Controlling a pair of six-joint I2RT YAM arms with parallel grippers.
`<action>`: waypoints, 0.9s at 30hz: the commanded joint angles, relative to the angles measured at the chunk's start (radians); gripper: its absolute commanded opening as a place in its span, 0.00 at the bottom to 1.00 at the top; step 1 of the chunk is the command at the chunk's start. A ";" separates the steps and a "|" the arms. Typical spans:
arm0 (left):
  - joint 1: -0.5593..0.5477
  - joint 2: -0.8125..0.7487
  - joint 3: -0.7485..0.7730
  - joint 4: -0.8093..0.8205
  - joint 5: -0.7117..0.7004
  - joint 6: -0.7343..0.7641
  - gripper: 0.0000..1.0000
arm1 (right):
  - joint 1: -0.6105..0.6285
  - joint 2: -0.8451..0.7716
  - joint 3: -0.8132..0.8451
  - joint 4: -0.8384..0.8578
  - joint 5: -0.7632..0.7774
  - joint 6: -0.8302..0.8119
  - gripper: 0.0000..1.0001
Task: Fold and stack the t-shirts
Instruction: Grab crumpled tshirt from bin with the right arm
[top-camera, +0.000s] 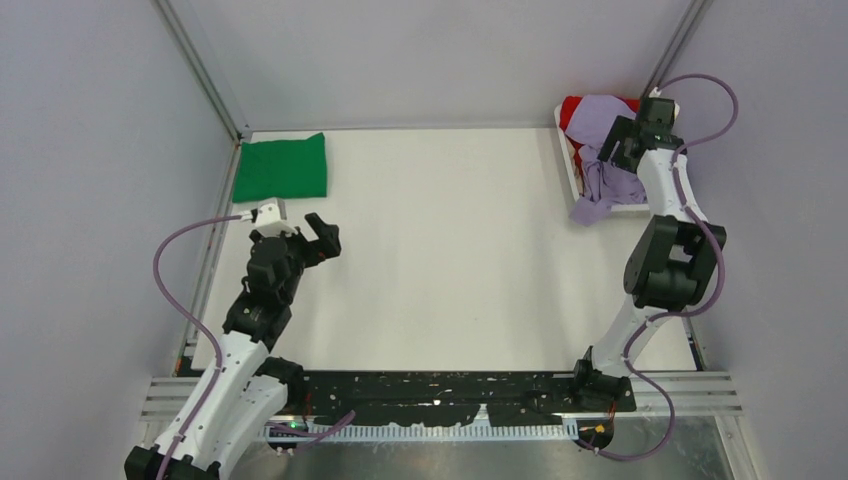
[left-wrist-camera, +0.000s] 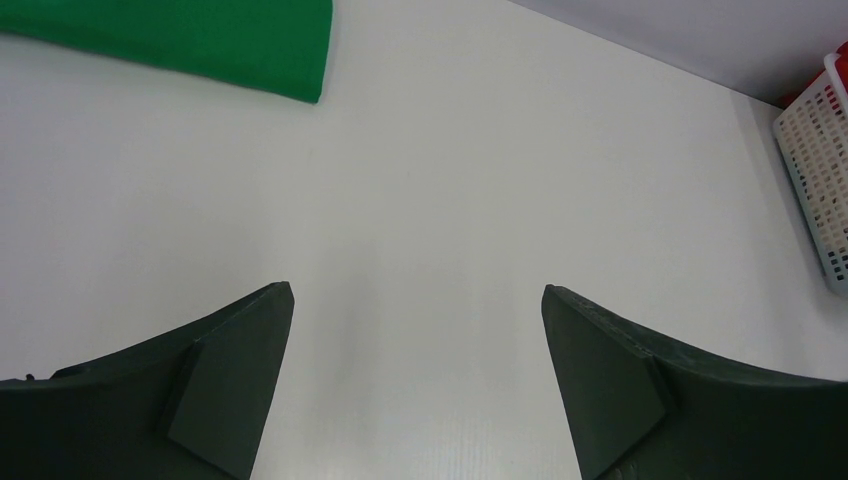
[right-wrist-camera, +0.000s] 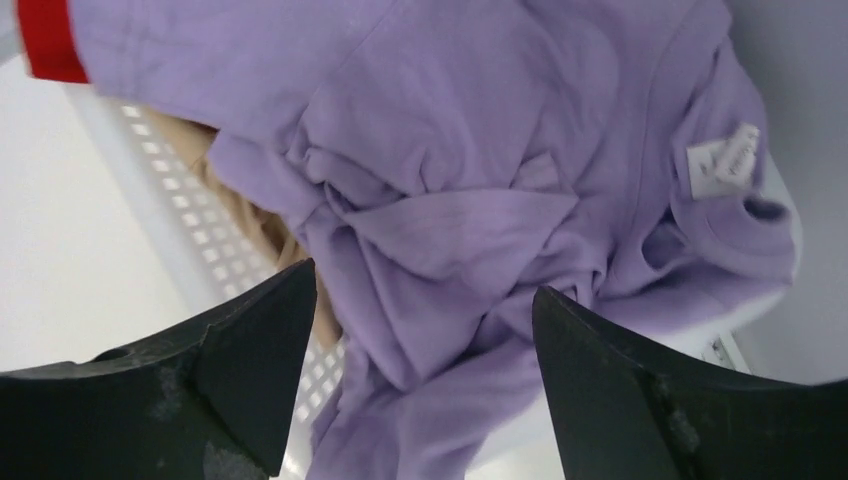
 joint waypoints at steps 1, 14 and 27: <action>0.005 0.007 0.043 0.051 -0.010 0.011 1.00 | 0.001 0.138 0.170 -0.092 -0.068 -0.101 0.81; 0.005 0.008 0.041 0.026 -0.018 0.011 1.00 | 0.000 0.144 0.145 -0.047 -0.054 -0.088 0.07; 0.005 -0.041 0.028 0.031 -0.007 0.004 0.99 | 0.001 -0.363 0.055 0.220 -0.065 -0.139 0.05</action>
